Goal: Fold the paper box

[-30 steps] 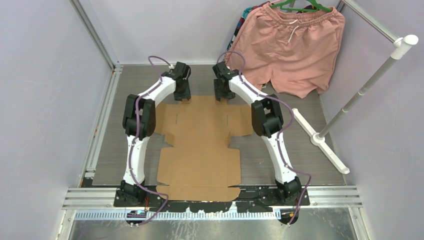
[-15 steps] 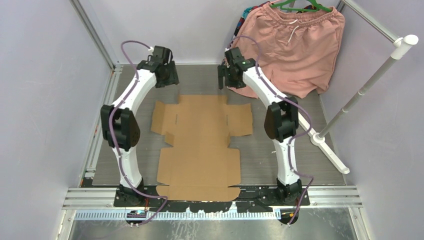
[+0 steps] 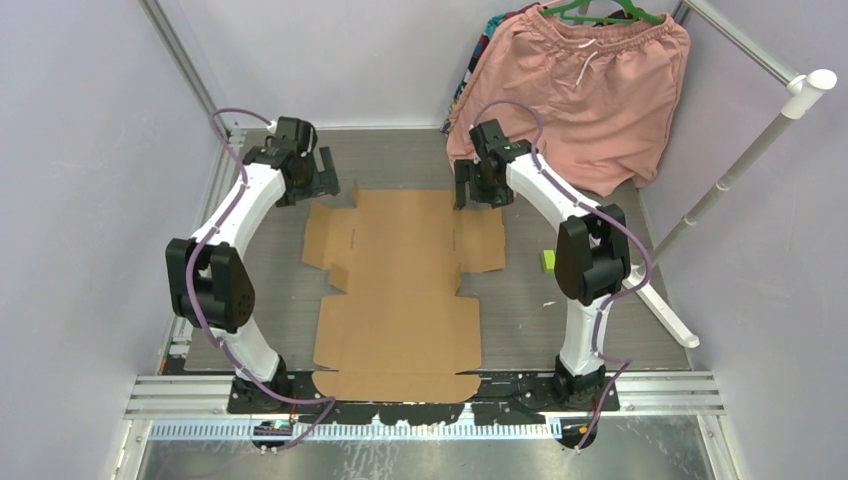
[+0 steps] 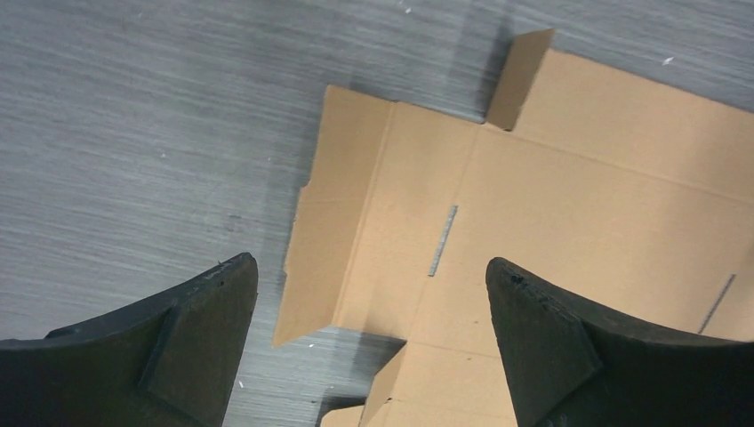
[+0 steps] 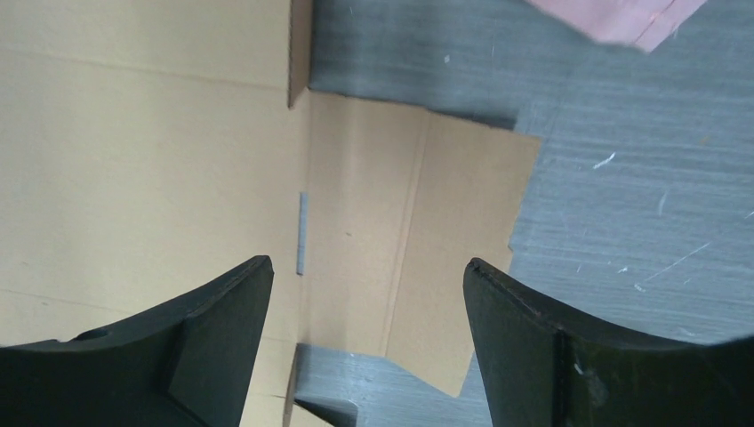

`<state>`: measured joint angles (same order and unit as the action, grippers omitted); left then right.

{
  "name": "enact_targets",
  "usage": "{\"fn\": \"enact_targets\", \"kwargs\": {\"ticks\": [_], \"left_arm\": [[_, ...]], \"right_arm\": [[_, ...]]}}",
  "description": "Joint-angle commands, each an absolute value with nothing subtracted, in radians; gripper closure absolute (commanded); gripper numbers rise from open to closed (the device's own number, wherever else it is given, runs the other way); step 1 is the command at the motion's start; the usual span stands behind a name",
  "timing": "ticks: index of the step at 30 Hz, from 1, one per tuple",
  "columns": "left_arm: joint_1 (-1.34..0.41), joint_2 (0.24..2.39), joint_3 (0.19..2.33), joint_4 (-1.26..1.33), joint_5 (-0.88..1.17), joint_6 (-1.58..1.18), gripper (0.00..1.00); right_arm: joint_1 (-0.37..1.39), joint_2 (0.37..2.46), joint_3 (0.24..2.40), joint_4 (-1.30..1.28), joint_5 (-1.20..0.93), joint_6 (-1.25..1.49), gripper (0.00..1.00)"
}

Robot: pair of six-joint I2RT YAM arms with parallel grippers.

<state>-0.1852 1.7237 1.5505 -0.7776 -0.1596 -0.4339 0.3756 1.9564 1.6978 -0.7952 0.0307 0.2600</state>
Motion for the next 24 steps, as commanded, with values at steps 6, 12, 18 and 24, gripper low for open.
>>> {"fn": "enact_targets", "kwargs": {"ticks": [6,12,18,24], "left_arm": [[-0.130,1.710,1.505,-0.765,-0.090,-0.464,0.04],[-0.128,1.603,1.375,-0.734,-0.065,-0.486,0.08],[-0.127,1.461,1.247,-0.699,-0.013,-0.511,0.11],[-0.131,1.330,1.153,-0.693,0.047,-0.532,0.12]], "right_arm": [[0.344,1.845,1.610,-0.759,-0.032,0.254,0.16],[0.356,1.788,1.563,-0.778,-0.134,0.246,0.18],[0.473,1.699,1.487,-0.837,-0.123,0.220,0.18],[0.552,1.575,1.307,-0.811,-0.086,0.363,0.21]]}}
